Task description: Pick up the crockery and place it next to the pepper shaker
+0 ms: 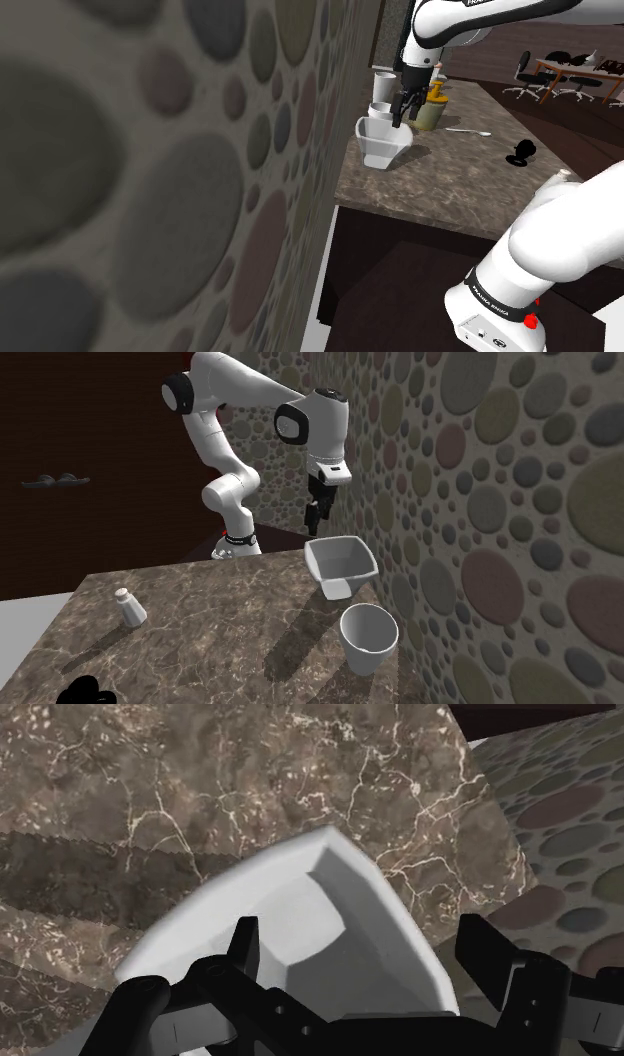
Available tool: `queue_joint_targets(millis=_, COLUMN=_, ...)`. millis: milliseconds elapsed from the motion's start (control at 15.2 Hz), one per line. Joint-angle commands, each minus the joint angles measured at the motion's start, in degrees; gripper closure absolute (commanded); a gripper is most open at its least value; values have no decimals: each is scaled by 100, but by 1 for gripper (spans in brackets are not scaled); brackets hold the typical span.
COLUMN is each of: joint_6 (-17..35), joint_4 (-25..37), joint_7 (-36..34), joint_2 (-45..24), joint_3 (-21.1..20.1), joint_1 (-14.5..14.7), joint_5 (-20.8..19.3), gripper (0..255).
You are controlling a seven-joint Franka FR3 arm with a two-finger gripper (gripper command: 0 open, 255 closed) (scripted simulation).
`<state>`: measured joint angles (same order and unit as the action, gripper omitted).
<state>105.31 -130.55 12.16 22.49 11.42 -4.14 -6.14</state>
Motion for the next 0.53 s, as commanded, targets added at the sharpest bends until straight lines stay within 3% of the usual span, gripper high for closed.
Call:
queue_joint_targets(millis=0, joint_6=260, joint_4=238, joint_7=77, joint_2=-407, joint_3=84, joint_1=-14, joint_5=-9, gripper=0)
queue_joint_targets(millis=462, joint_6=925, joint_4=1211, joint_7=431, joint_2=-1755, joint_3=373, joint_1=-121, joint_5=94, gripper=0)
